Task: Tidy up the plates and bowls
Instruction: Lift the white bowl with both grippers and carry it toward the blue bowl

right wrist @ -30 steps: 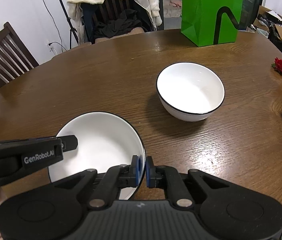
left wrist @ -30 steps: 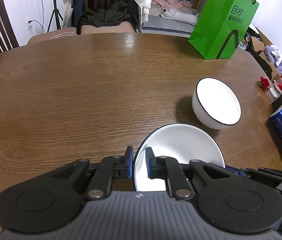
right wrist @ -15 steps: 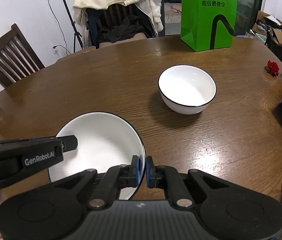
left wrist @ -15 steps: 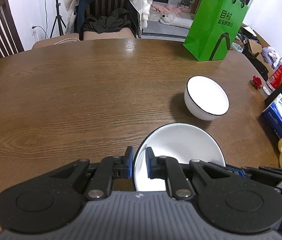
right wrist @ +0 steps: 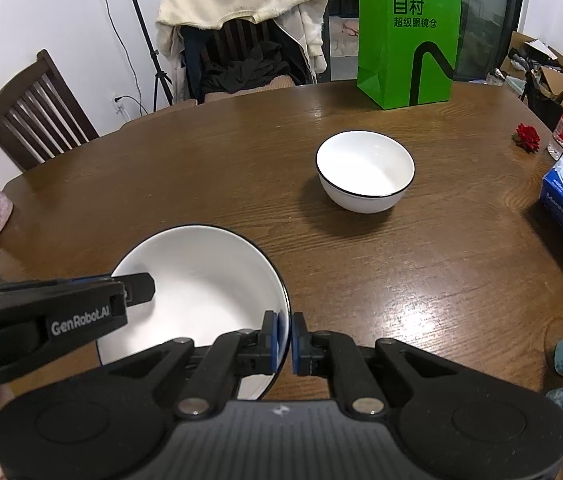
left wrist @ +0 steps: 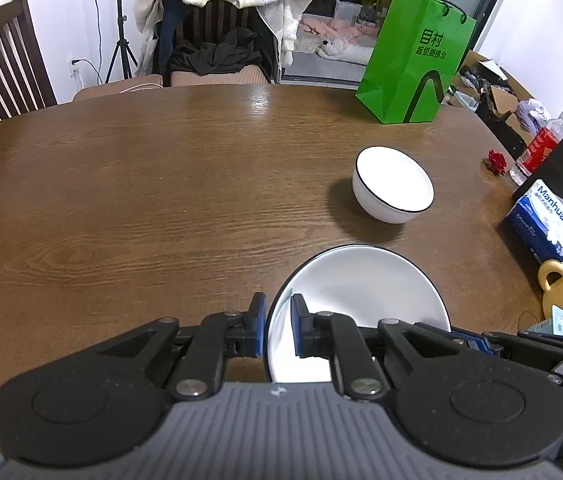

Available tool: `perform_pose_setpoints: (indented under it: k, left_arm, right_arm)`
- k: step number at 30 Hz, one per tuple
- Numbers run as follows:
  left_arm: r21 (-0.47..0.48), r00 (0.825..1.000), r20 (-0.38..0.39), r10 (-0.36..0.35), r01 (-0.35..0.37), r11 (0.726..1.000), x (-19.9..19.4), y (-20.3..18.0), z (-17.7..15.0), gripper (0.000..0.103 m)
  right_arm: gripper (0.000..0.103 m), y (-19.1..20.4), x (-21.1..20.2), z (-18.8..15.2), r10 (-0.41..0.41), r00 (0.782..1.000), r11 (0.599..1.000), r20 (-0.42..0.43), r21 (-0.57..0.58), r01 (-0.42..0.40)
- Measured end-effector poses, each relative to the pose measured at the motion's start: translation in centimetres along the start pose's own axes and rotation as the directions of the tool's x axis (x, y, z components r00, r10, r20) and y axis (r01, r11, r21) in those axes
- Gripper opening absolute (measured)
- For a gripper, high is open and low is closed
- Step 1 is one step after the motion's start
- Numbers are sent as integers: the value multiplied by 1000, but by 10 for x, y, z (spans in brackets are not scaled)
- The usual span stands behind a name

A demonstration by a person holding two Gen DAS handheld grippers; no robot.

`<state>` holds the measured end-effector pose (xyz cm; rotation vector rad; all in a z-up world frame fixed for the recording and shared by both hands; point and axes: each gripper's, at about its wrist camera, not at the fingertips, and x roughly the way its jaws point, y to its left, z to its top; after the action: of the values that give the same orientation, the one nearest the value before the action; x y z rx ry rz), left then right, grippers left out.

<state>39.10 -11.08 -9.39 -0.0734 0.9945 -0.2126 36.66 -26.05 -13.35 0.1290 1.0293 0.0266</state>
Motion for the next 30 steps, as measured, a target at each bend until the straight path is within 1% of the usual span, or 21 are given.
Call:
perform_pose_setpoints:
  k: [17, 30]
  left_arm:
    - [-14, 999, 35, 9, -9, 1000, -45, 1, -34, 13]
    - [-6, 997, 71, 17, -16, 1000, -78, -12, -60, 13]
  right_arm:
    - [7, 10, -43, -39, 18, 1000, 1000, 22, -11, -18]
    - [7, 9, -73, -62, 27, 999, 999, 47, -22, -26]
